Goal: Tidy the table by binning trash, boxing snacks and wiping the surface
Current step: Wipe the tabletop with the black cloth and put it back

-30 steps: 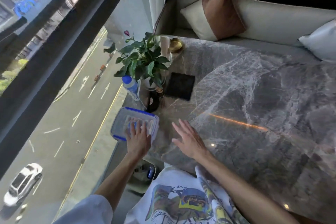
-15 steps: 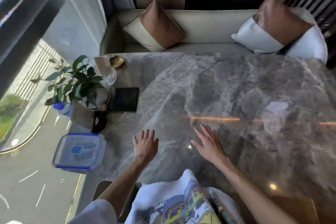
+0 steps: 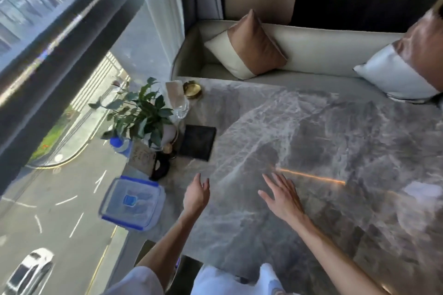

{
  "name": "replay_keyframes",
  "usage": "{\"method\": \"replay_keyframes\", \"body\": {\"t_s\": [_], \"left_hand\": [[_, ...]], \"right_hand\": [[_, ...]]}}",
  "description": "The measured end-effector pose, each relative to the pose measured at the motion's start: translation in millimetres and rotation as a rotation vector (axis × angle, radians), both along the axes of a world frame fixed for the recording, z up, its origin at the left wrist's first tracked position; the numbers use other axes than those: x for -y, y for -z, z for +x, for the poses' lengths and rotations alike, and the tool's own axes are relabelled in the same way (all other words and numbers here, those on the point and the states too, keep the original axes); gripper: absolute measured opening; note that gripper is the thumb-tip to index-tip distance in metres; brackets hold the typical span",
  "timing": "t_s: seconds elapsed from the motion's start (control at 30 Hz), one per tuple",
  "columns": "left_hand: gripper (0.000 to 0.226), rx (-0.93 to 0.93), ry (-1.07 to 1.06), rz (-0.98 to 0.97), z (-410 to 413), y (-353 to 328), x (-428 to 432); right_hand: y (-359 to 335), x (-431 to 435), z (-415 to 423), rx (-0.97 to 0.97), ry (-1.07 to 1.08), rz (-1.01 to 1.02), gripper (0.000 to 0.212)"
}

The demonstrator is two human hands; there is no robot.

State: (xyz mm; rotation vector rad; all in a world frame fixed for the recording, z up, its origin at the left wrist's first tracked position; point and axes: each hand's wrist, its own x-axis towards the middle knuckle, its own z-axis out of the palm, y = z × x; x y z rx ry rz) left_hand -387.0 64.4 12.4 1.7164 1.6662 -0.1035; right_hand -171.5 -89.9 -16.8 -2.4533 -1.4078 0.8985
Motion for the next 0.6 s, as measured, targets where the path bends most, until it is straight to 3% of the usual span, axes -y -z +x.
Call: {"method": "replay_keyframes", "body": {"t_s": [0.2,0.33,0.5,0.6], "left_hand": [[0.042,0.135,-0.325,-0.057,-5.9,16.6,-100.5],[0.045,0.280,-0.513,-0.192,4.1,40.9,-146.2],[0.047,0.655,-1.088,-0.434,21.6,55.6,-172.4],[0.045,0.883,-1.303,-0.611,25.1,58.5,-179.1]], "right_hand": [[-1.0,-129.6,-36.8,0.050,-0.177,0.022,0.063],[13.3,-203.7,-58.1,0.045,-0.246,-0.027,0.063],[32.7,-266.5,-69.4,0.058,-0.345,-0.140,0.067],[42.9,-284.6,-75.5,0.036,-0.395,-0.227,0.071]]}}
